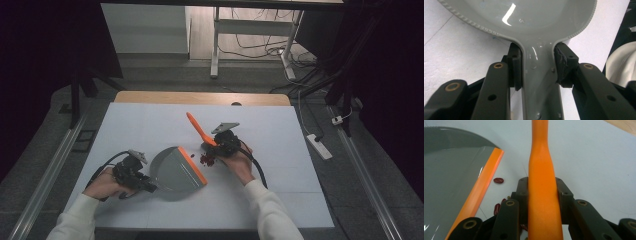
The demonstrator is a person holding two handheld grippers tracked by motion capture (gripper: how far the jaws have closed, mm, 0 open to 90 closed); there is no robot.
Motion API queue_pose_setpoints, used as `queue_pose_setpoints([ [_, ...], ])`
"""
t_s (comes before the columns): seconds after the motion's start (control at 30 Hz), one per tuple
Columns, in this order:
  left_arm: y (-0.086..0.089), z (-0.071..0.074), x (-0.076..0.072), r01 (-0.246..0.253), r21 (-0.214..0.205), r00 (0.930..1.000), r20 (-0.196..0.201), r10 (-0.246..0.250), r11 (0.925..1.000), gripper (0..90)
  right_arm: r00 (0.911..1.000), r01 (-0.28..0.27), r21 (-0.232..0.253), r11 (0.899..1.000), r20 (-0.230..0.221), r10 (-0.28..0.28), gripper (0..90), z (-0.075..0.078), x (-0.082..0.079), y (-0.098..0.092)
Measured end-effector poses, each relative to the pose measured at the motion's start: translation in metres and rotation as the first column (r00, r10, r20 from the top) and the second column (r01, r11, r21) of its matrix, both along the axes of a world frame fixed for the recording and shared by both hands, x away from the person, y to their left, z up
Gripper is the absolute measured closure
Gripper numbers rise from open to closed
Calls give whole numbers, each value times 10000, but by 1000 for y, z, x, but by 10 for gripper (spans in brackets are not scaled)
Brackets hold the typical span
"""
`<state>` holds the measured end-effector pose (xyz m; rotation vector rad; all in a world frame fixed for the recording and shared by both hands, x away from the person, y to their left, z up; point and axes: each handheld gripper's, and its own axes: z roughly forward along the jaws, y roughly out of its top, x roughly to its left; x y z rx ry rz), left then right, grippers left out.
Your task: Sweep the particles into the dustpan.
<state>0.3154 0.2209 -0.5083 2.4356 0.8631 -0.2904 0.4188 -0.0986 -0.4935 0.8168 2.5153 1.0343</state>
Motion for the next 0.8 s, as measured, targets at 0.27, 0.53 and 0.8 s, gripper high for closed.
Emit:
queue_pose_setpoints([
  [0.27,-1,0,0,3,4,10000,-9,-3,10000,618,9998,-222,1,9998,-19,222,703,0,-2,10],
  [0.53,-1,-1,0,1,4,10000,-27,-1,10000,618,9991,-422,-37,9991,22,422,702,-1,-7,18],
  [0.8,-1,-1,1,5,2,10000,-41,-5,10000,618,9968,-803,9,9968,-39,803,702,-2,-12,26],
])
